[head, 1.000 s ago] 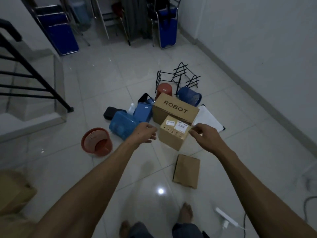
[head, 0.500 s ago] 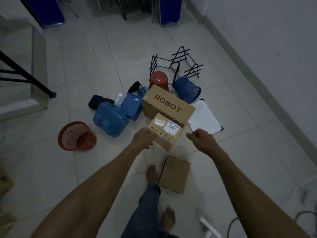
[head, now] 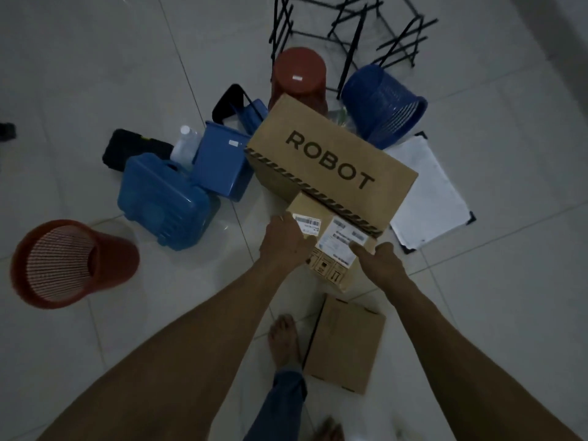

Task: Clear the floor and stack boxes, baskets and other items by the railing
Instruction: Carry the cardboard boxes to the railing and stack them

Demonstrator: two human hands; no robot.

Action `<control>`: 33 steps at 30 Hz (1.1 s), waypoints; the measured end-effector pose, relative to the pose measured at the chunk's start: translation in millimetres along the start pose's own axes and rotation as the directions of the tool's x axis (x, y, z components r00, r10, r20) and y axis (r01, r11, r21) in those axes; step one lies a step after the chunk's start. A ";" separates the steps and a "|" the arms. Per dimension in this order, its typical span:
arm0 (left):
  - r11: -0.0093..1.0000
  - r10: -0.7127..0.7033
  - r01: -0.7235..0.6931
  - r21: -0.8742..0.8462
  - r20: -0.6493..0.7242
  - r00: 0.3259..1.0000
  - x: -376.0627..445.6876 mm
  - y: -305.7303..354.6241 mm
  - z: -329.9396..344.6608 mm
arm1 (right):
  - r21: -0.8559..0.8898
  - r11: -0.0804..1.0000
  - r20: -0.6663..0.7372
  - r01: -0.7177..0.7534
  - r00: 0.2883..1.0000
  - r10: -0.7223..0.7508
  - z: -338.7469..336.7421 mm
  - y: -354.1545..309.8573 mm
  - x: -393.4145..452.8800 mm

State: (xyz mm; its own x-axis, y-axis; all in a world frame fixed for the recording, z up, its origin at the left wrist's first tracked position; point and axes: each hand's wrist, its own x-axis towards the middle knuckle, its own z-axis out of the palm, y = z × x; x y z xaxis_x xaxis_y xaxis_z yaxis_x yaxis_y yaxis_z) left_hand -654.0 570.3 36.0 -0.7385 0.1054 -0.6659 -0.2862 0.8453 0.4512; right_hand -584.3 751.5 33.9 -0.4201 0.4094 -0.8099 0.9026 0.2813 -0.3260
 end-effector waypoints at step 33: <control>0.945 -0.215 0.174 -0.275 -0.124 0.969 -171.3 -46.7 -120.2 | 0.350 0.937 -0.013 0.001 1.000 0.004 0.7 -15.2 -193.8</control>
State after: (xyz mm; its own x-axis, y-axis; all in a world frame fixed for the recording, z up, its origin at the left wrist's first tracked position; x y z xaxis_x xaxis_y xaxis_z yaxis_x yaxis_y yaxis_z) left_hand -587.4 449.8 200.4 -0.7296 -0.1442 -0.6685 -0.5673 0.6735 0.4739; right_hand -516.5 667.2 195.5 -0.4175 0.4214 -0.8051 0.8782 -0.0403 -0.4766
